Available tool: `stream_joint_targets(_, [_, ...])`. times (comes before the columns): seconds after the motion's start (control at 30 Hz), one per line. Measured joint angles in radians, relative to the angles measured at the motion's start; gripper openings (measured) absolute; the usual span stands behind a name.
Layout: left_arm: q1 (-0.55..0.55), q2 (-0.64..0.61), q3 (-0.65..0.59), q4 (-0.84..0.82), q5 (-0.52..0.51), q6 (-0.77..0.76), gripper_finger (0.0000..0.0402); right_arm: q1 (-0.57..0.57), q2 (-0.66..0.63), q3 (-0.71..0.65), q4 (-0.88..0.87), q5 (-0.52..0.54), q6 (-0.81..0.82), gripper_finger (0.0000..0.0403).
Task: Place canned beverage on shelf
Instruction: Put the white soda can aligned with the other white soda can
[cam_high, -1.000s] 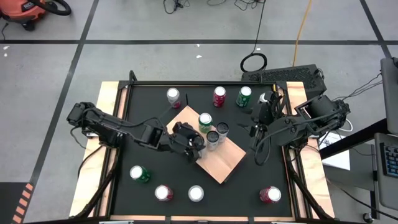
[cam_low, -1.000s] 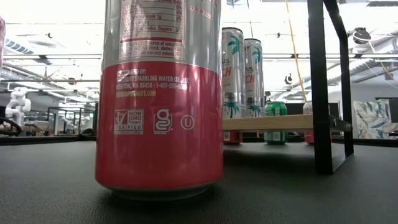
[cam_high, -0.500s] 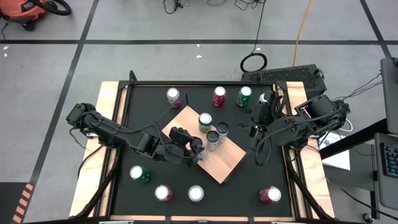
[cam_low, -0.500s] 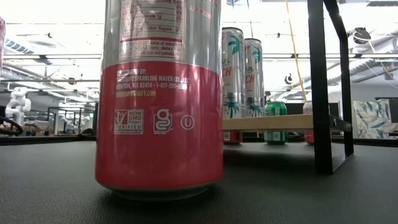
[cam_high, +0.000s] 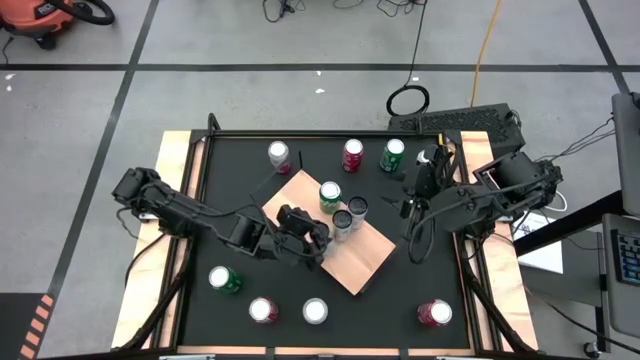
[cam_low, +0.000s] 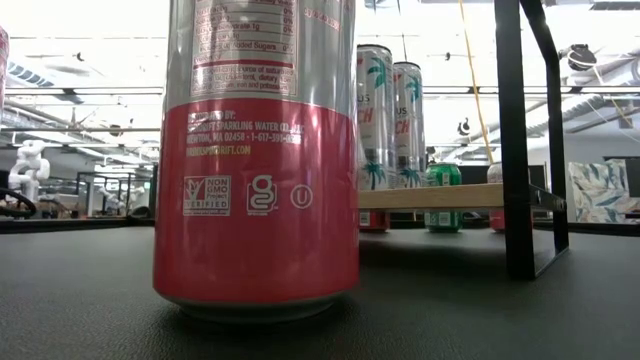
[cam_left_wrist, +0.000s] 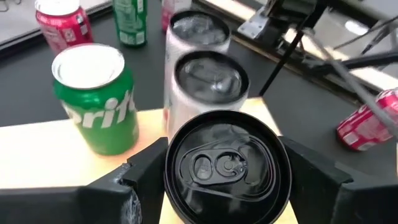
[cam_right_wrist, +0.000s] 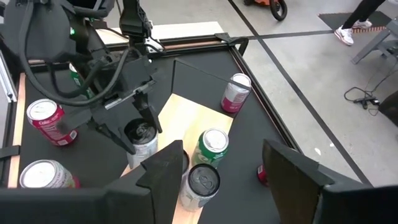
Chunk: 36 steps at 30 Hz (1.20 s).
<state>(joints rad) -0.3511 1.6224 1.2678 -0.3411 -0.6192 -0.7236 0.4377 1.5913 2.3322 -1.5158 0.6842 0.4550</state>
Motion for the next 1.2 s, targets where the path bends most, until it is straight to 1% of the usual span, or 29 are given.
stream_joint_targets(0.67, [0.002,0.0,0.0,-0.008,0.001,0.03,0.0259,0.0,0.0,0.0,0.0,0.0,0.001,0.0196])
stream_joint_targets(1.0, [-0.001,0.038,0.0,0.024,0.012,0.022,0.0259,0.0,0.0,0.0,0.0,0.0,0.003,0.0196])
stream_joint_targets(1.1, [-0.003,0.038,0.0,0.022,0.005,0.022,0.0269,0.0,0.0,0.0,0.0,0.0,0.004,0.0196])
stream_joint_targets(1.2, [-0.003,0.038,0.0,0.021,-0.003,0.023,0.0287,0.0,0.0,0.0,0.0,0.0,0.003,0.0196])
